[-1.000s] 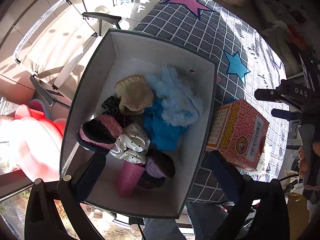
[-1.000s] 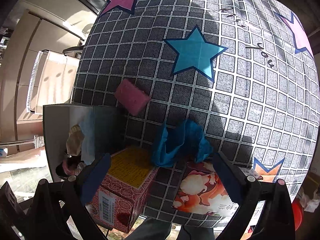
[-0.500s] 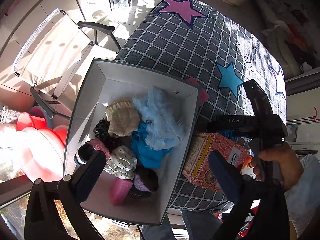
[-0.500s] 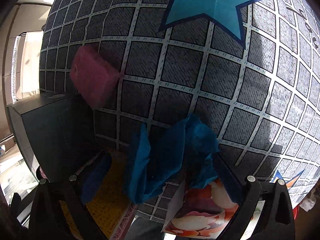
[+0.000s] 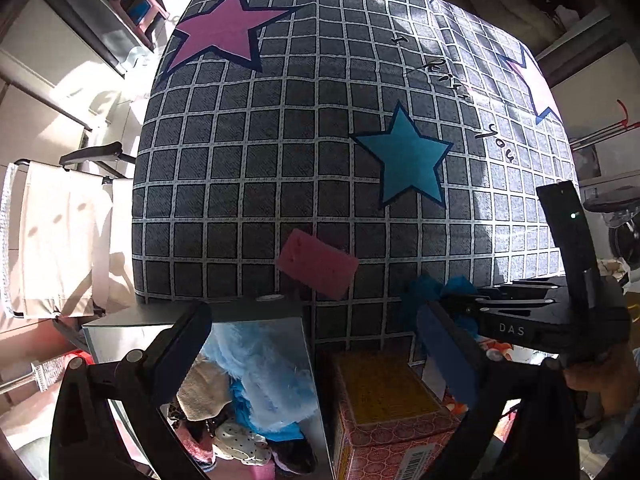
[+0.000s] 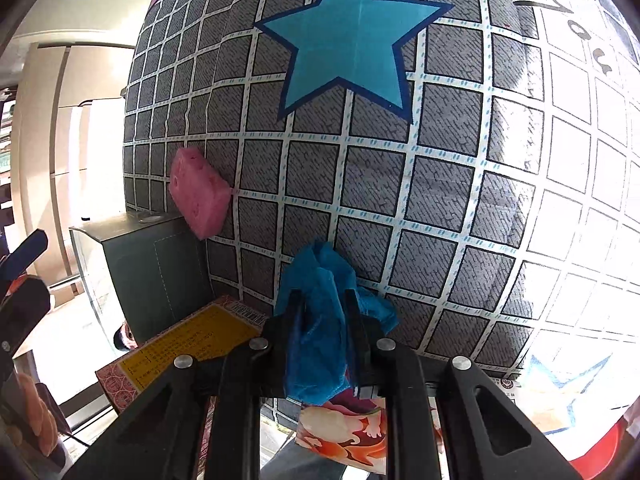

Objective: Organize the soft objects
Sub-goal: 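Grasp the blue cloth with the right tool while the left tool approaches the pink sponge, then grasp the pink sponge with the left tool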

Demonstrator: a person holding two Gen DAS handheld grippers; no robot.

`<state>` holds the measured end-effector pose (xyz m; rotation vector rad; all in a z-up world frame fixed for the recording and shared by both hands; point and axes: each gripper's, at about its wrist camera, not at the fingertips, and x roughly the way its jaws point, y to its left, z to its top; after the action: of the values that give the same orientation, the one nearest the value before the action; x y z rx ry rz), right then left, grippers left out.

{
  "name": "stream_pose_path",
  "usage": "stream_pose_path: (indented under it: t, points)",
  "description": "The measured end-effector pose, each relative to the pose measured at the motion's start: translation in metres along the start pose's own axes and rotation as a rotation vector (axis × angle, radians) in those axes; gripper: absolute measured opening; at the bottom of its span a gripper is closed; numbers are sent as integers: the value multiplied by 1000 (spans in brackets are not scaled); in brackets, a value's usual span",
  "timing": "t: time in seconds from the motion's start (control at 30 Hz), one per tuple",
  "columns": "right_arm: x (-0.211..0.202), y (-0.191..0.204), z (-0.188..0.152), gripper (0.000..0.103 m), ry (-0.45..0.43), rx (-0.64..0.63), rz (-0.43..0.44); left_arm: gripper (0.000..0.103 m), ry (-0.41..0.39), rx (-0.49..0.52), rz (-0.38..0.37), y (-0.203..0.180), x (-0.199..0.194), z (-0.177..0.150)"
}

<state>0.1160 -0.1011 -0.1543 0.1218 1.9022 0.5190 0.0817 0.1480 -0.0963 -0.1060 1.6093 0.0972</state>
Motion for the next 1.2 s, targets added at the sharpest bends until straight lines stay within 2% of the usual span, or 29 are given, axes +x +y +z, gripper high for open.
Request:
stream_pose_path:
  t: [0.13, 0.33, 0.47, 0.63, 0.67, 0.7, 0.73, 0.77, 0.97, 1.2]
  points:
    - [-25, -17, -5, 21, -50, 38, 99, 103, 110, 134, 52, -4, 50, 17]
    - [-48, -26, -13, 21, -85, 90, 200, 103, 251, 169, 67, 3, 103, 28]
    - [-48, -28, -17, 21, -96, 108, 227, 103, 341, 189, 76, 7, 128, 29]
    - [-43, -24, -16, 22, -83, 95, 225, 103, 387, 230, 129, 8, 148, 32]
    - [-42, -24, -16, 26, -75, 92, 215, 103, 392, 236, 140, 8, 151, 33]
    - [-37, -22, -14, 34, -63, 85, 195, 103, 400, 240, 142, 8, 154, 34]
    - [-34, -20, -13, 61, -52, 80, 173, 103, 411, 247, 146, 8, 157, 34]
    - [-30, -19, -13, 76, -44, 71, 151, 103, 418, 260, 154, 6, 160, 34]
    - [2, -3, -2, 76, 5, 22, 51, 103, 431, 339, 224, -5, 177, 35]
    - [24, 20, 7, 75, -25, -92, -104, 103, 436, 371, 255, -20, 197, 48]
